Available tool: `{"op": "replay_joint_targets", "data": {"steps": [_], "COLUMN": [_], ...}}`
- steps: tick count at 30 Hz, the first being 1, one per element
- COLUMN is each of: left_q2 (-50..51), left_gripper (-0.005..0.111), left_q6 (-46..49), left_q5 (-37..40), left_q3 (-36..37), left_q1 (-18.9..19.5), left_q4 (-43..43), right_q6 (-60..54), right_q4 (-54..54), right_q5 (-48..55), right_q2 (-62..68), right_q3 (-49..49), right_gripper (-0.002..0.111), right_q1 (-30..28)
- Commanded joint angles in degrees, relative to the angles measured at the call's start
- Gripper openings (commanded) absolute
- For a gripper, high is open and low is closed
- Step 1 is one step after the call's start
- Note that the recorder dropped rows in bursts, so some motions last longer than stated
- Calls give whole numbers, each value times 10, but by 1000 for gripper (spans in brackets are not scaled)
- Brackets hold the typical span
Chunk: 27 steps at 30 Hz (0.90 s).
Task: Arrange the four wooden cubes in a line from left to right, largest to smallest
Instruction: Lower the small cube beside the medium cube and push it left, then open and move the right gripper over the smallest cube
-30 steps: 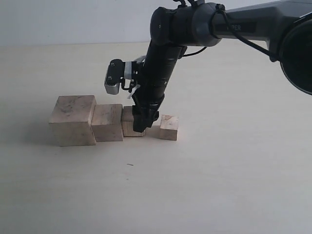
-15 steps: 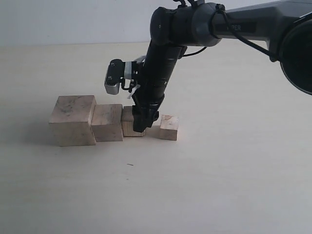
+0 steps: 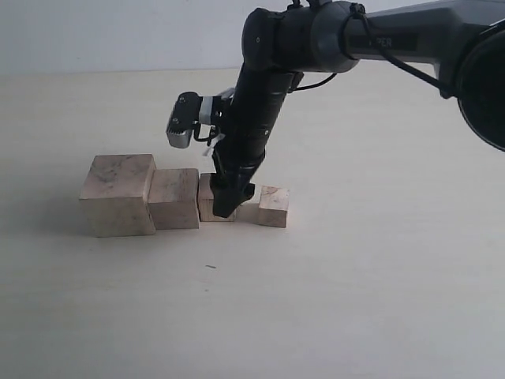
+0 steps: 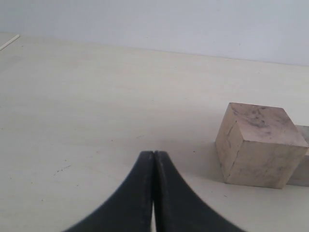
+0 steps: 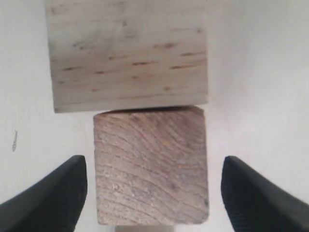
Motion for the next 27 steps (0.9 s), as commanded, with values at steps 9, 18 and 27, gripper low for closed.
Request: {"op": "replay_joint_targets", "data": {"steps": [9, 18, 27], "left_q2": [-3, -3, -3], "left_gripper": [0, 0, 0], "left_q6": [-5, -5, -5], "left_q5": [-7, -7, -7], "left_q3": [0, 0, 0], "left_q1": [-4, -4, -4], "left_q4": [0, 0, 0], "right_q6": [107, 159, 197], "right_q4": [-110, -150, -200], "right_q5": [4, -34, -34], "right_q2": [-55, -54, -30], "right_q3": [1, 1, 1], "right_gripper": [64, 62, 62], "right_q1": [1, -2, -2]}}
